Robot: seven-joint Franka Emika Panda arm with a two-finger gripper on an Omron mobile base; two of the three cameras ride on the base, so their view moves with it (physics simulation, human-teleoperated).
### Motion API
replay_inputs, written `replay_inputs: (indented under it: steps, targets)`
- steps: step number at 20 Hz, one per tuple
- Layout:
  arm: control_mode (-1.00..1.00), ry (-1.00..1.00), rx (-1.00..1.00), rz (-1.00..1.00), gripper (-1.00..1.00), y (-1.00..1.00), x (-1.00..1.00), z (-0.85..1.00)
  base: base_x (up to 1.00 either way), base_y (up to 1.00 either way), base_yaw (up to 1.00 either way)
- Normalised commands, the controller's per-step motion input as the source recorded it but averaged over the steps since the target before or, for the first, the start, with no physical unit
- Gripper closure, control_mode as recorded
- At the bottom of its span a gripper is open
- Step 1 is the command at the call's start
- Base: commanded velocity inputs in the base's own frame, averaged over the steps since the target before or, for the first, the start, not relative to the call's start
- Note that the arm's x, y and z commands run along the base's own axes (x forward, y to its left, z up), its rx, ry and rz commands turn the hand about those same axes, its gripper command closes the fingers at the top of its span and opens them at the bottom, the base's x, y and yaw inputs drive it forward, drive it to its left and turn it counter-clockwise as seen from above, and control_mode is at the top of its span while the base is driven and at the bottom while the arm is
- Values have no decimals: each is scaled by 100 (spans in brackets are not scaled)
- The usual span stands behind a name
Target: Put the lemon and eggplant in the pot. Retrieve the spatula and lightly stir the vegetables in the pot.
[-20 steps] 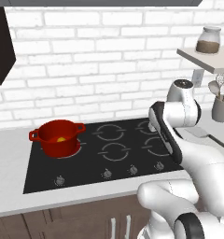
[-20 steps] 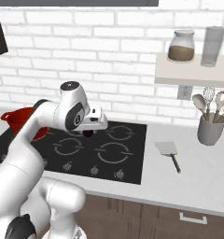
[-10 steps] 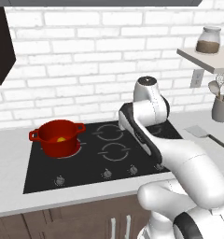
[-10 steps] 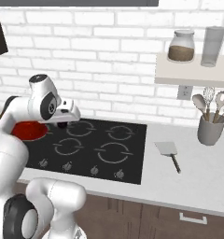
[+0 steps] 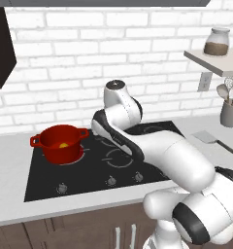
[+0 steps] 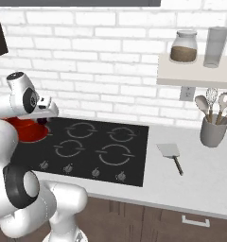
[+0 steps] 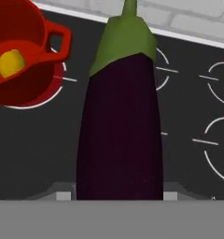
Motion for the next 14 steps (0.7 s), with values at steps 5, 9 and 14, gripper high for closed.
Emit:
replay_inputs:
  steps: [5, 9, 14]
  targets:
    - [-100, 0, 1, 2, 100, 96, 31, 0, 0, 0, 0]
    - [-100, 0, 2, 1, 100, 76, 31, 0, 0, 0, 0]
    - [-100, 1, 2, 0, 100, 62, 47, -2, 0, 0, 0]
